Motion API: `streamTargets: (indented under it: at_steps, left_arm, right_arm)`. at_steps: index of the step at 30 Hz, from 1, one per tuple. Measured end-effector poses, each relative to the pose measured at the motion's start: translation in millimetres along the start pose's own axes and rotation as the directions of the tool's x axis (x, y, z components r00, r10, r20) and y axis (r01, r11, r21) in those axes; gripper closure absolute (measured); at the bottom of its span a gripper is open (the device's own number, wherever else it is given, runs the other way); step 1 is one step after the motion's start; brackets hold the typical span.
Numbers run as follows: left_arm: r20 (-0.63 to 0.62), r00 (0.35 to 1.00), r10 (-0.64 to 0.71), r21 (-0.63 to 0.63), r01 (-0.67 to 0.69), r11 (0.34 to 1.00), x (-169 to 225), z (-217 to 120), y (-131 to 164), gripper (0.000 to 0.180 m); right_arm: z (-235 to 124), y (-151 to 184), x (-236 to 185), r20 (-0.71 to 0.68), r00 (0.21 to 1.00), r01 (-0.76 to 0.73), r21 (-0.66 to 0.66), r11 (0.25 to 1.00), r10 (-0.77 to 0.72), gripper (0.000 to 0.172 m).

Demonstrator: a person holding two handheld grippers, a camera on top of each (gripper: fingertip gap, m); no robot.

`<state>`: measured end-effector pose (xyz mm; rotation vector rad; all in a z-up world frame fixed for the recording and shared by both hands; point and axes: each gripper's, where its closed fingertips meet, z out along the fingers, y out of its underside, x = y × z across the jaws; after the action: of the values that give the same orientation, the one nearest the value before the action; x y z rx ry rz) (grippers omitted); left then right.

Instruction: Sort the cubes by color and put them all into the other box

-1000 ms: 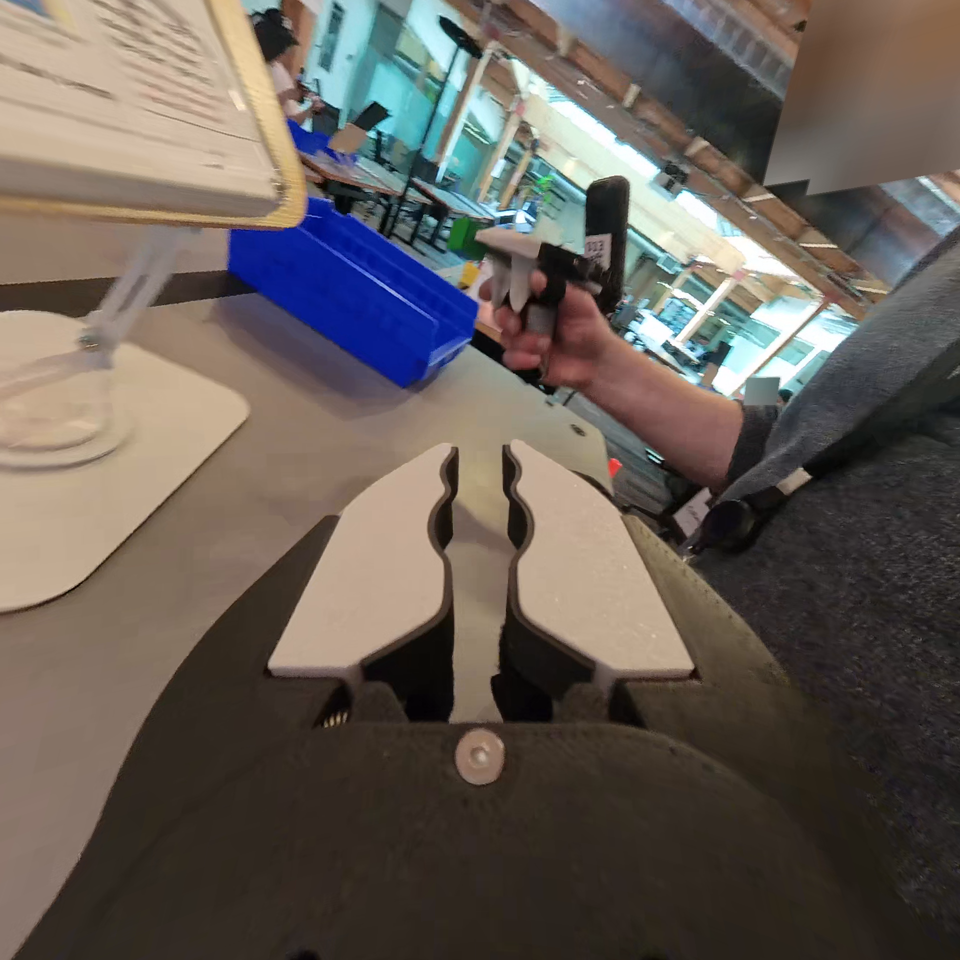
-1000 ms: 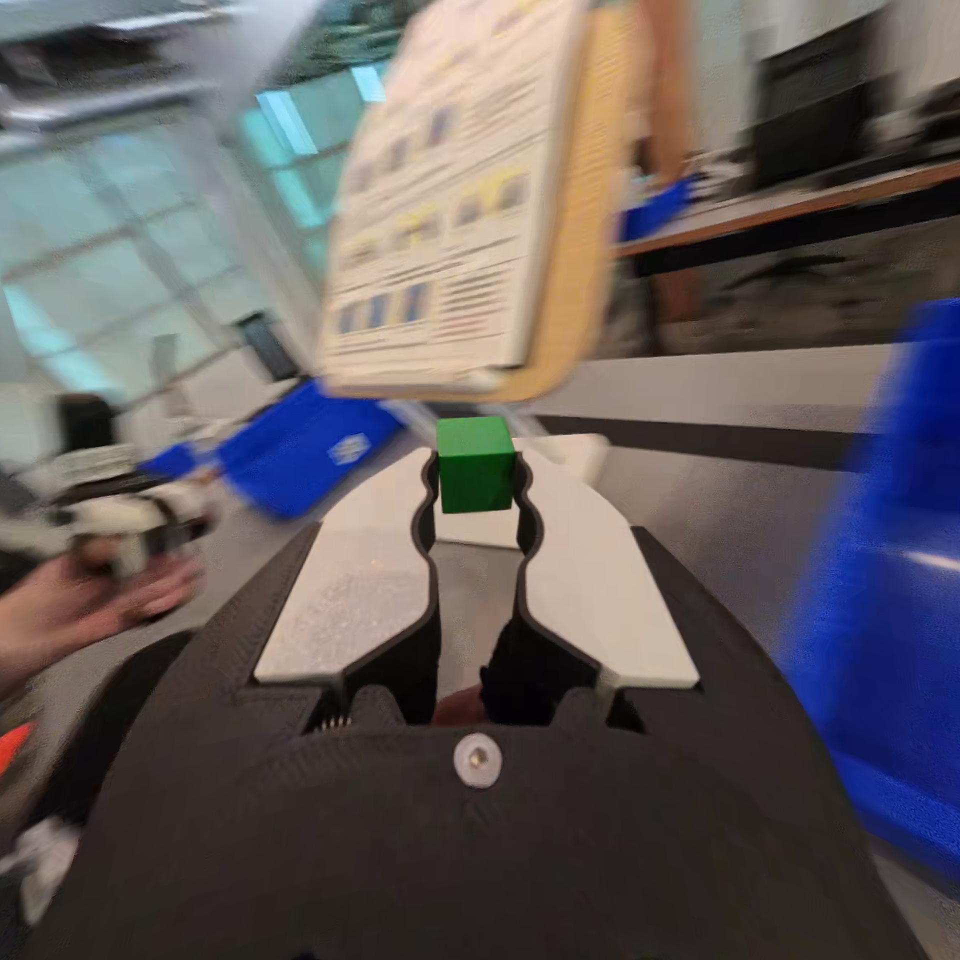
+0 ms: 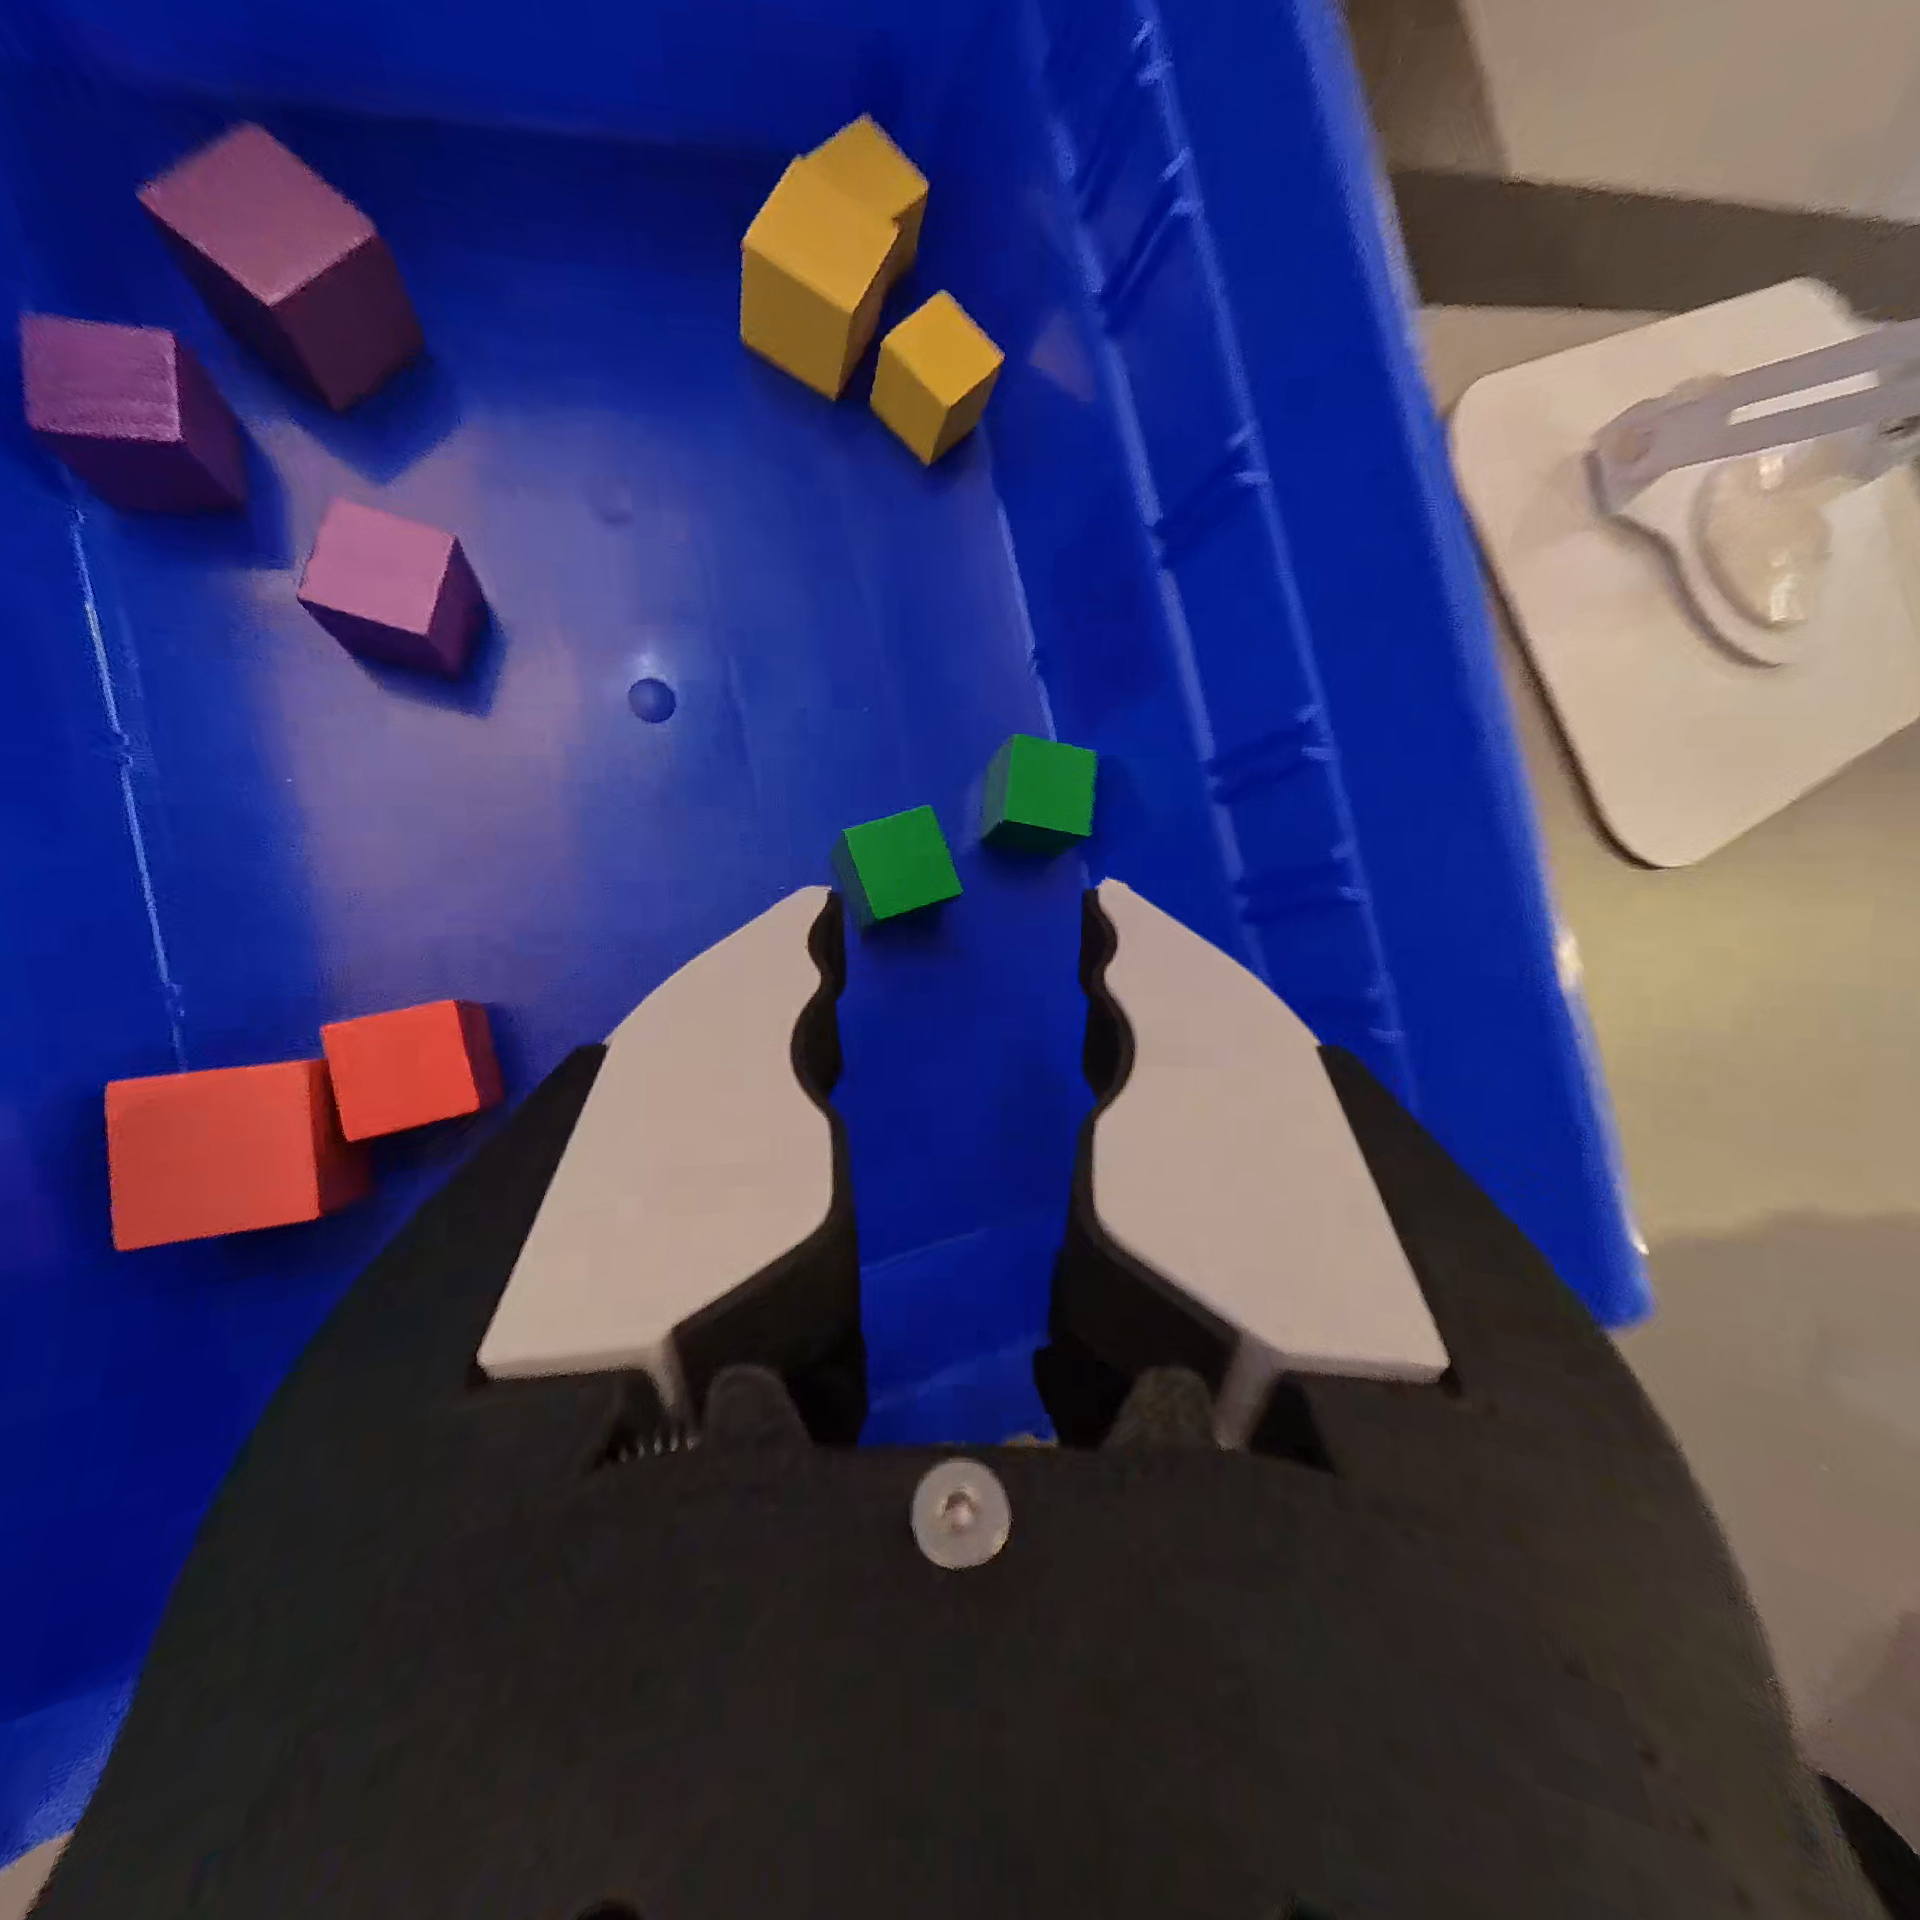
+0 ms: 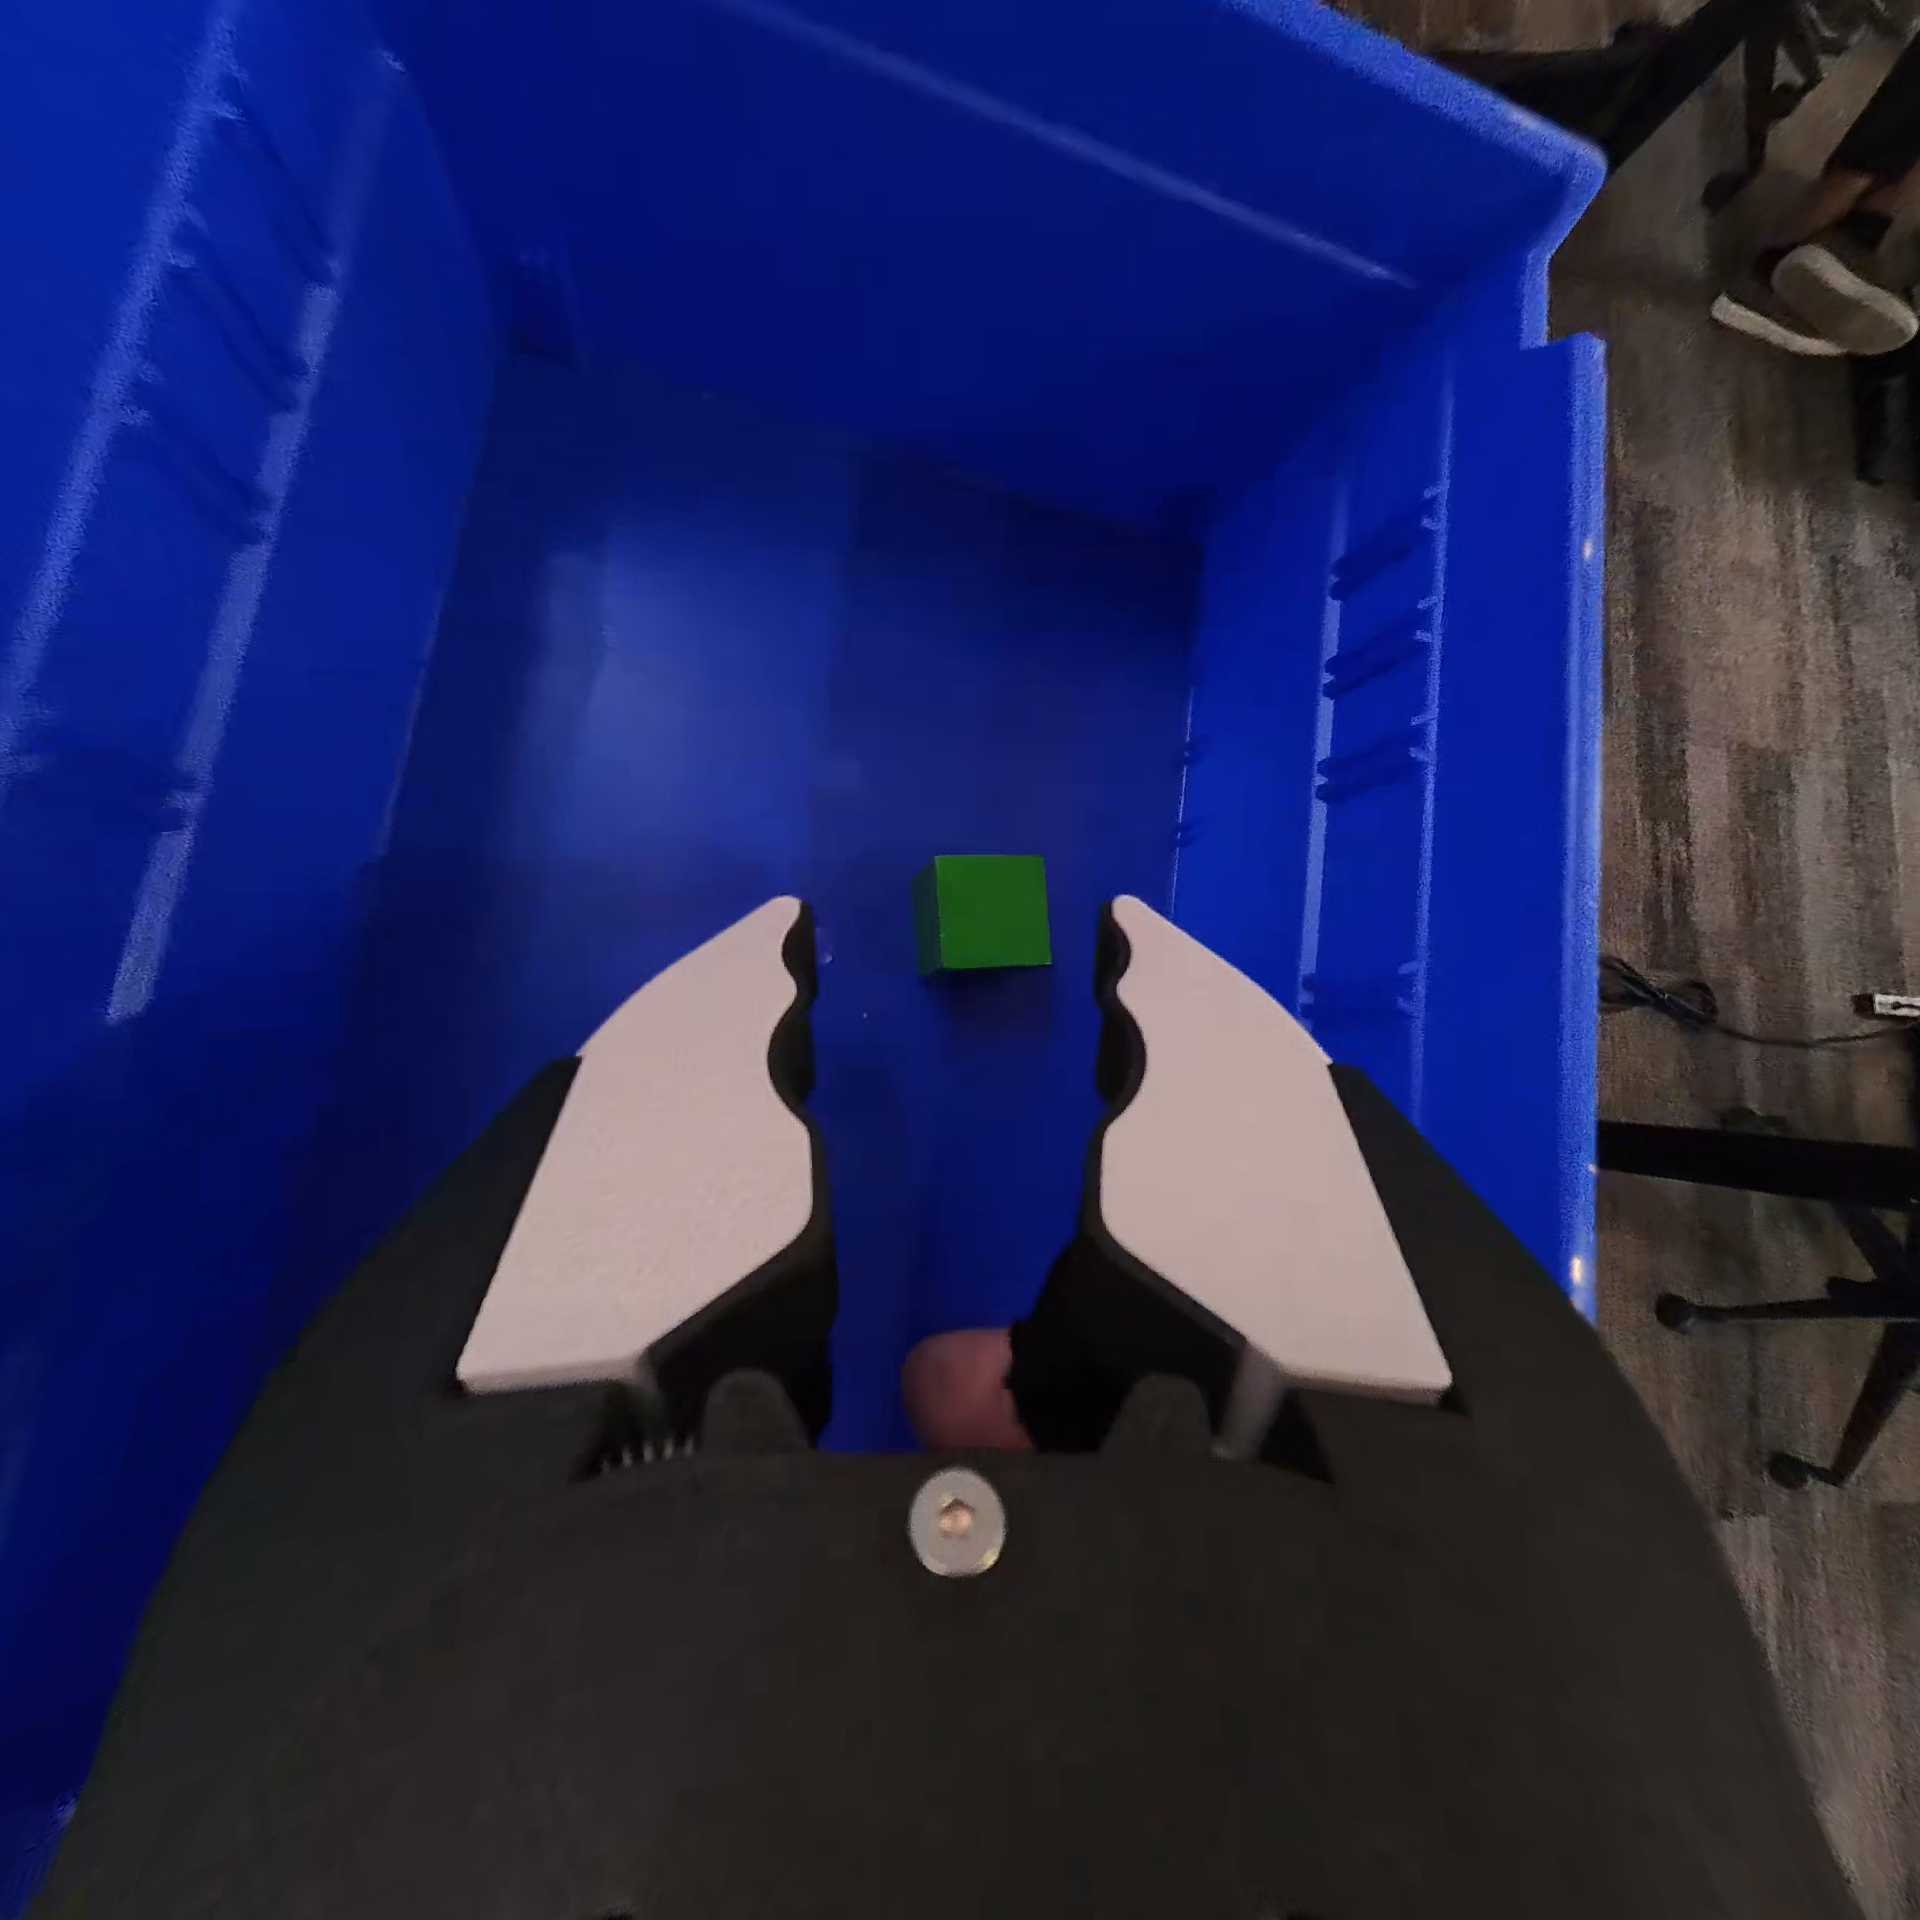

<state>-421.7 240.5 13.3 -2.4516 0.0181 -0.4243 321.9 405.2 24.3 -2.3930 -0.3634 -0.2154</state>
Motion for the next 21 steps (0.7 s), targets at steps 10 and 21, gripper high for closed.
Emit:
streamTargets:
  at_steps: [10, 21]
  left_arm:
    - [0.147, 0.988, 0.055, -0.333, -0.003, 0.943, -20, 31, 16, 0.143]
    - [0.164, 0.981, 0.104, -0.334, -0.044, 0.942, -22, 36, 8, 0.157]
  right_arm:
    - [-41, -4, -17, -0.02, 0.999, 0.043, 0.104, 0.994, -0.041, 0.124]
    - [-77, -19, -30, -0.034, 0.997, 0.076, 0.21, 0.975, -0.07, 0.125]
